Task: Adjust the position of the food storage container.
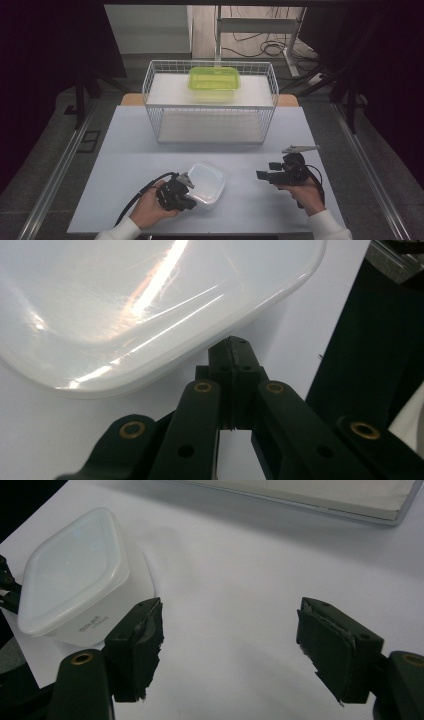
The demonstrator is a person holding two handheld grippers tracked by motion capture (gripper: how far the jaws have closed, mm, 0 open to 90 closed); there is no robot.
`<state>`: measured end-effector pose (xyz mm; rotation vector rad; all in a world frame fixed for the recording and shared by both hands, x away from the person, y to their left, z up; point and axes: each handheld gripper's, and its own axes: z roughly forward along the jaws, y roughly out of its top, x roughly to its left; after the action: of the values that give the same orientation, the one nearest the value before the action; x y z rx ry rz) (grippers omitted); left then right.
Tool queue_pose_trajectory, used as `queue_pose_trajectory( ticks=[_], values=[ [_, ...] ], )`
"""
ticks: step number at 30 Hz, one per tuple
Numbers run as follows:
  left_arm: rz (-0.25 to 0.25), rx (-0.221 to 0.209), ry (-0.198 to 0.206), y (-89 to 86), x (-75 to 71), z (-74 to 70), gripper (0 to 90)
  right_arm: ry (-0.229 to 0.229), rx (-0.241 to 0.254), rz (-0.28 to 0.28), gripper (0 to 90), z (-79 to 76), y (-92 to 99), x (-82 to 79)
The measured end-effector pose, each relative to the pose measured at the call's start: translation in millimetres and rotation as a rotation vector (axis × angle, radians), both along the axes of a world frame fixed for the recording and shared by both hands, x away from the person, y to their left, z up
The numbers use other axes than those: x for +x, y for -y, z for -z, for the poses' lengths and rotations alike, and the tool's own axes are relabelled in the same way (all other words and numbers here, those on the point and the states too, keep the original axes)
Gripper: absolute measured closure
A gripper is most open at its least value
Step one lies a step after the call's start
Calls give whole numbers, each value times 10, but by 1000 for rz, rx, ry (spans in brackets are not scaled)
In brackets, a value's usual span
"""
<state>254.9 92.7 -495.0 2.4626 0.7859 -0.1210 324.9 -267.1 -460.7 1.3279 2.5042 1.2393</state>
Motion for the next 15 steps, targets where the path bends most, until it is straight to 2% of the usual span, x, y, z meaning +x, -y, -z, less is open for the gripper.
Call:
queue_pose_trajectory(
  ticks=[15],
  values=[
    [-48, -19, 5, 206, 230, 29, 900, 0, 4, 4, 264, 1, 3, -1]
  ],
)
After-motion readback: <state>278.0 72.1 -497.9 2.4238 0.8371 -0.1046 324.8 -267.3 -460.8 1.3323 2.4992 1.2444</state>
